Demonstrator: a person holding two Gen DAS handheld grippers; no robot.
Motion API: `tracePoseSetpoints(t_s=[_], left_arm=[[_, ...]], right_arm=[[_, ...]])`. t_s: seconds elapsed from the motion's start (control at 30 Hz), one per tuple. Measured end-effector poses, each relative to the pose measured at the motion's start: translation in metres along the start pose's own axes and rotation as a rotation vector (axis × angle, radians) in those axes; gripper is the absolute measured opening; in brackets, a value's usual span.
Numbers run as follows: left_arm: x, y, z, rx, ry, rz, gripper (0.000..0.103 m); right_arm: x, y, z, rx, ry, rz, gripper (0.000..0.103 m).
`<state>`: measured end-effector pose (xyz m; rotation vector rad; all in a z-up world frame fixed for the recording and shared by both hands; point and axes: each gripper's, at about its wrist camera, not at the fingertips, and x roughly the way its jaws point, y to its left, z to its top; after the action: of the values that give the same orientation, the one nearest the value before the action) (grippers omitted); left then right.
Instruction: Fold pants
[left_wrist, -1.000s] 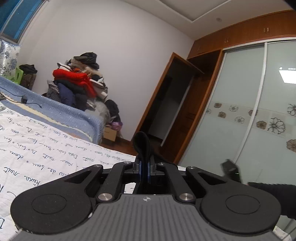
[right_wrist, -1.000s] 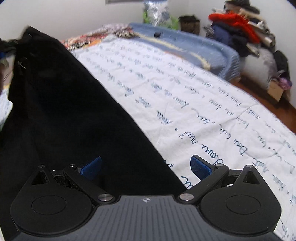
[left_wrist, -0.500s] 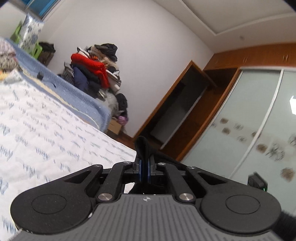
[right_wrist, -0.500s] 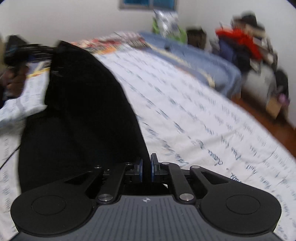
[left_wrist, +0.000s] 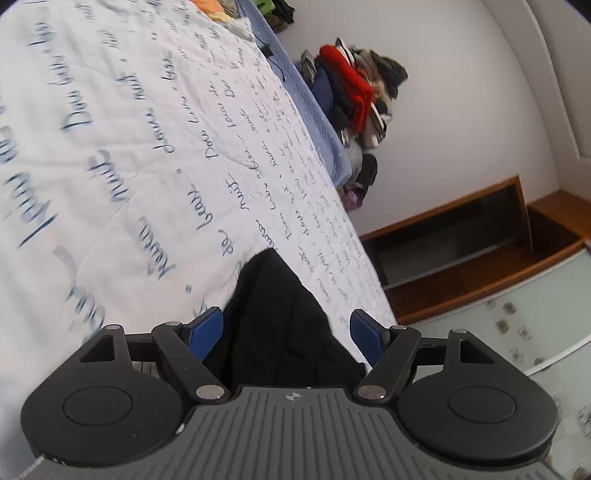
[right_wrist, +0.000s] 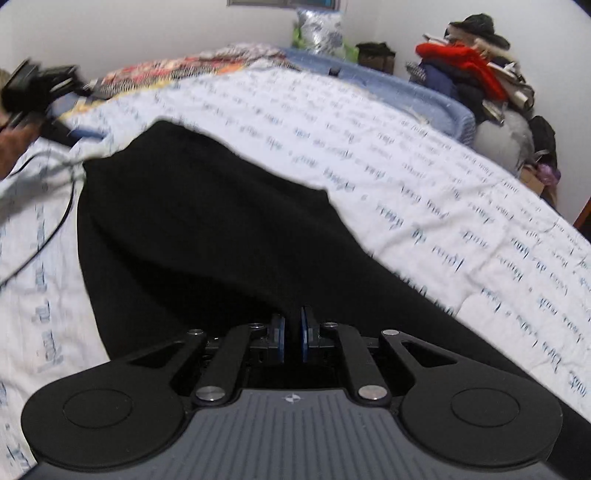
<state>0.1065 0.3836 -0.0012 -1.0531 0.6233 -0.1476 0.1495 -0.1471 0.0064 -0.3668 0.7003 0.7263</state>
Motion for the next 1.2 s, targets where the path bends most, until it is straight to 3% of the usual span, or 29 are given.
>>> tracePoseSetpoints(t_s=[0.07, 0.23, 0.4, 0.73, 0.87, 0.9, 0.97, 1.0, 1.03, 1.07, 1.2], left_arm=[[-0.010, -0.004, -0.012, -0.046, -0.006, 0.005, 0.076], [-0.006, -0.002, -0.042, -0.207, 0.038, -0.074, 0.074], [0.019, 0.005, -0.051, -0.283, 0.066, -0.010, 0.072], [0.053, -0.002, -0.064, -0.294, 0.175, 0.019, 0.071], [0.060, -0.001, -0.064, -0.297, 0.162, 0.050, 0.070], [0.061, -0.001, -0.062, -0.300, 0.152, 0.055, 0.066], [0.062, -0.001, -0.058, -0.284, 0.138, 0.096, 0.045], [0.063, -0.002, -0.057, -0.266, 0.145, 0.126, 0.023], [0.066, -0.003, -0.056, -0.239, 0.158, 0.159, 0.010], [0.068, -0.003, -0.056, -0.219, 0.163, 0.188, 0.005], [0.060, -0.016, -0.045, -0.146, 0.145, 0.212, 0.004]], right_arm=[[-0.002, -0.005, 0.004, 0.019, -0.019, 0.008, 0.008], [-0.009, -0.013, 0.008, 0.045, -0.045, 0.013, 0.008], [-0.020, -0.013, 0.014, 0.060, -0.072, 0.015, 0.009], [-0.024, -0.016, 0.020, 0.063, -0.091, 0.013, 0.009], [-0.024, -0.016, 0.020, 0.066, -0.091, 0.018, 0.009], [-0.023, -0.015, 0.020, 0.066, -0.089, 0.018, 0.009], [-0.023, -0.015, 0.019, 0.066, -0.088, 0.018, 0.009], [-0.023, -0.015, 0.018, 0.065, -0.087, 0.018, 0.009], [-0.023, -0.014, 0.017, 0.065, -0.088, 0.017, 0.009], [-0.023, -0.014, 0.016, 0.065, -0.088, 0.016, 0.009], [-0.028, -0.007, 0.018, 0.029, -0.084, -0.001, 0.009]])
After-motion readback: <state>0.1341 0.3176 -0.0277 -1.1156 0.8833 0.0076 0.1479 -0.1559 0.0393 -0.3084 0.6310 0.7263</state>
